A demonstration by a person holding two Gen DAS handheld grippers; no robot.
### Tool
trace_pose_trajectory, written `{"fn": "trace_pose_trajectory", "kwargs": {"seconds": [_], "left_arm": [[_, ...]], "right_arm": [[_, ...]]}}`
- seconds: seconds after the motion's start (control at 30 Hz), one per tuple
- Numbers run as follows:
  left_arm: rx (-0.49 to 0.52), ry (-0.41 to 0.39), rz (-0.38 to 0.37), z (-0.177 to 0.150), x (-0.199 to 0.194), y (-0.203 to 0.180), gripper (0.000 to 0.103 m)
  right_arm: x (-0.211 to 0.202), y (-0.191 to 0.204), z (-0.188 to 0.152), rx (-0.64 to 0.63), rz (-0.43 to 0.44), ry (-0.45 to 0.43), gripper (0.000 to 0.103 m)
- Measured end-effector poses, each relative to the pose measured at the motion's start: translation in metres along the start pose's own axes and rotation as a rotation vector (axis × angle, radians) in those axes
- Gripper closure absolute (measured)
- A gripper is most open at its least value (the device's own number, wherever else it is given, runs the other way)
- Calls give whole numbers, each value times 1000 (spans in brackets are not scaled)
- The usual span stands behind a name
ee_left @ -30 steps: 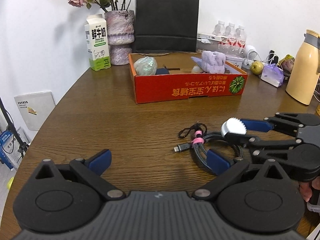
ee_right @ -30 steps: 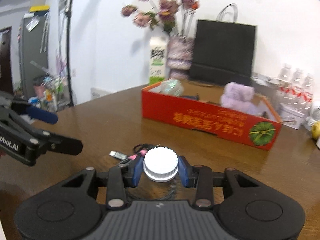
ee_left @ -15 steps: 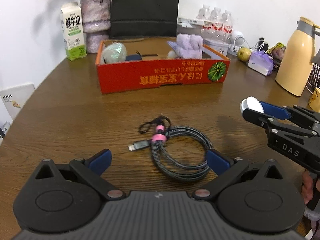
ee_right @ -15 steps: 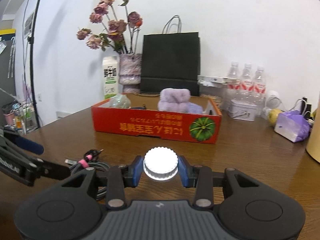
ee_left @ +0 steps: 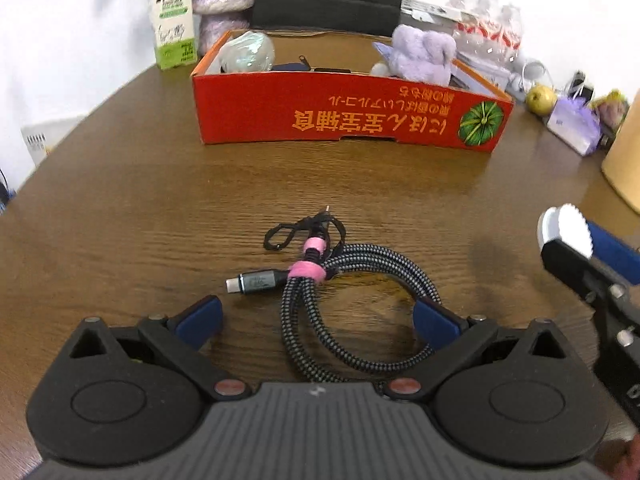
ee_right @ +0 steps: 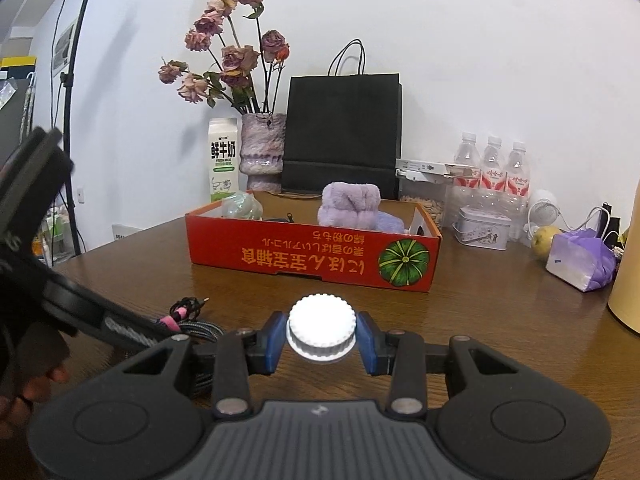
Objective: Organize objects
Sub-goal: 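Grasp the black braided cable with the left gripper while the right holds the cap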
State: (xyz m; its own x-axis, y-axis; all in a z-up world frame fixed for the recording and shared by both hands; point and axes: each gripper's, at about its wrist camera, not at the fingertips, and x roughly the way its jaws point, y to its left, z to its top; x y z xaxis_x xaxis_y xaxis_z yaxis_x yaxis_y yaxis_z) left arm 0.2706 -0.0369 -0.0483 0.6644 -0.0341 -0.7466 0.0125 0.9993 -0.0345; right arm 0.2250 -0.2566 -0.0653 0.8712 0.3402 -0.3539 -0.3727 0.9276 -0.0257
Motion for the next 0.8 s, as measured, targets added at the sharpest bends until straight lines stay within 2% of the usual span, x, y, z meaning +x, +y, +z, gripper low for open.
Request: {"fn": "trace_pose_trajectory", "kwargs": {"seconds": [0.07,0.3,0.63,0.67,0.73,0.77,0.8], "left_arm": [[23,-23,37,-3,3,-5,0],[16,-82,42,-9,3,-1,0],[27,-80,34,-11,0,0,1],[25,-86,36,-12,-1,0,6],[23,-110,39,-14,-7,1,25],[24,-122,49,-14,-10,1,45],[17,-133,43,-15,-12,3,59]], "right_arm": [[0,0,0,1,2,-1,66],[0,0,-1,-1,3,2,66],[2,0,-1,0,-6,13,66],[2,0,-1,1,-7,14,66],[3,0,-1,3,-9,15,66],[3,0,-1,4,-10,16,66],[3,0,-1,4,-11,17,66]]}}
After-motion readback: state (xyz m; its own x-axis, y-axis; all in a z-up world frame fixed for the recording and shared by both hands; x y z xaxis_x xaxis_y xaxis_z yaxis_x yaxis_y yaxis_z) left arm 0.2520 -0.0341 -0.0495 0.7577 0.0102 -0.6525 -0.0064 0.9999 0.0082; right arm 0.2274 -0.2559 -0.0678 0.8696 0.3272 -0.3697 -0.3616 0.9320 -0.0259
